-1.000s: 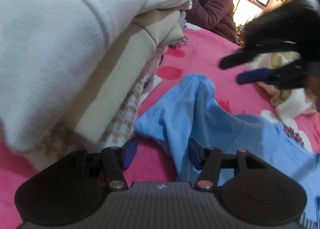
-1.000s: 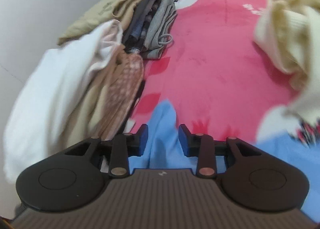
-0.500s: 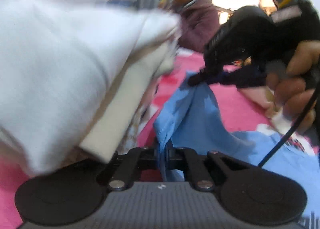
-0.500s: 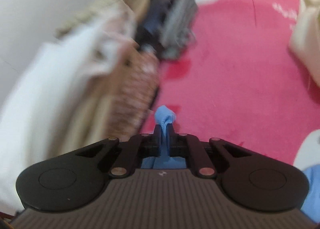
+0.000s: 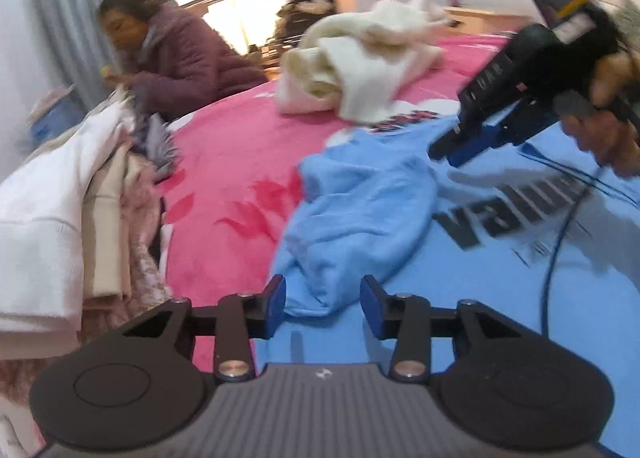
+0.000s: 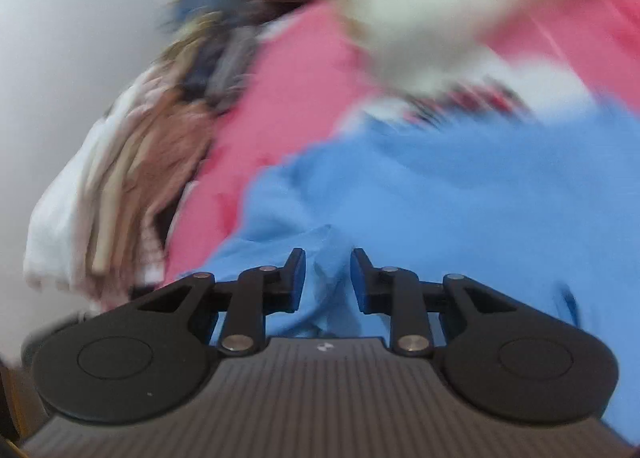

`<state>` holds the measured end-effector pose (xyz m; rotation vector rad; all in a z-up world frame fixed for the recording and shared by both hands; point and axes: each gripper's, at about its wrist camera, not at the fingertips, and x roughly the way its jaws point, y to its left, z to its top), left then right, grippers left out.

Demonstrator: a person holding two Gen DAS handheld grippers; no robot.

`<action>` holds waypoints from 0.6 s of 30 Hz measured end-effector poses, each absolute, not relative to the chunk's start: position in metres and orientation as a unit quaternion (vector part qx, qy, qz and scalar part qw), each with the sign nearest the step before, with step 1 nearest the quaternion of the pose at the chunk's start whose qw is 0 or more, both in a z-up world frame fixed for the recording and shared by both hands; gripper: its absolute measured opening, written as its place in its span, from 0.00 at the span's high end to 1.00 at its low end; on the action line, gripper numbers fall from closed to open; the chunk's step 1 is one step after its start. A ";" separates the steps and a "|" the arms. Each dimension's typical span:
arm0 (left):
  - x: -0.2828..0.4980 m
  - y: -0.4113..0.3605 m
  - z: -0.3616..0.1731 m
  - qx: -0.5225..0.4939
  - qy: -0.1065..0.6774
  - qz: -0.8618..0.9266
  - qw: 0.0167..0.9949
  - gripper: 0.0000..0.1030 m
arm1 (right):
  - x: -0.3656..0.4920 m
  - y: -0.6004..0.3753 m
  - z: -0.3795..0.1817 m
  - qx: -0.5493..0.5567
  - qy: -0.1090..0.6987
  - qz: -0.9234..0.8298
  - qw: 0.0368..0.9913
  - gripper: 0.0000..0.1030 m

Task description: Fold clothes

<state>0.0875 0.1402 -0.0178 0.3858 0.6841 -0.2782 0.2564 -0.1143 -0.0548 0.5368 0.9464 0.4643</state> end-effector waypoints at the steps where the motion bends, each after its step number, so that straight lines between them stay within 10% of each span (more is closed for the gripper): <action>1: 0.087 0.143 -0.017 0.186 0.328 -0.139 0.916 0.54 | 0.254 -0.127 -0.061 0.289 0.451 0.205 0.819 0.76; 8: 0.126 0.148 -0.019 0.137 0.337 -0.143 0.920 0.48 | 0.247 -0.135 -0.063 0.370 0.457 0.192 0.786 0.73; 11: 0.155 0.152 -0.032 0.108 0.366 -0.125 0.916 0.61 | 0.258 -0.129 -0.068 0.381 0.471 0.184 0.774 0.73; 13: 0.167 0.155 -0.040 0.091 0.376 -0.122 0.914 0.92 | 0.266 -0.124 -0.074 0.387 0.479 0.177 0.767 0.73; 18: 0.131 0.162 -0.023 0.091 0.317 -0.154 0.931 0.96 | 0.269 -0.122 -0.083 0.424 0.471 0.173 0.754 0.71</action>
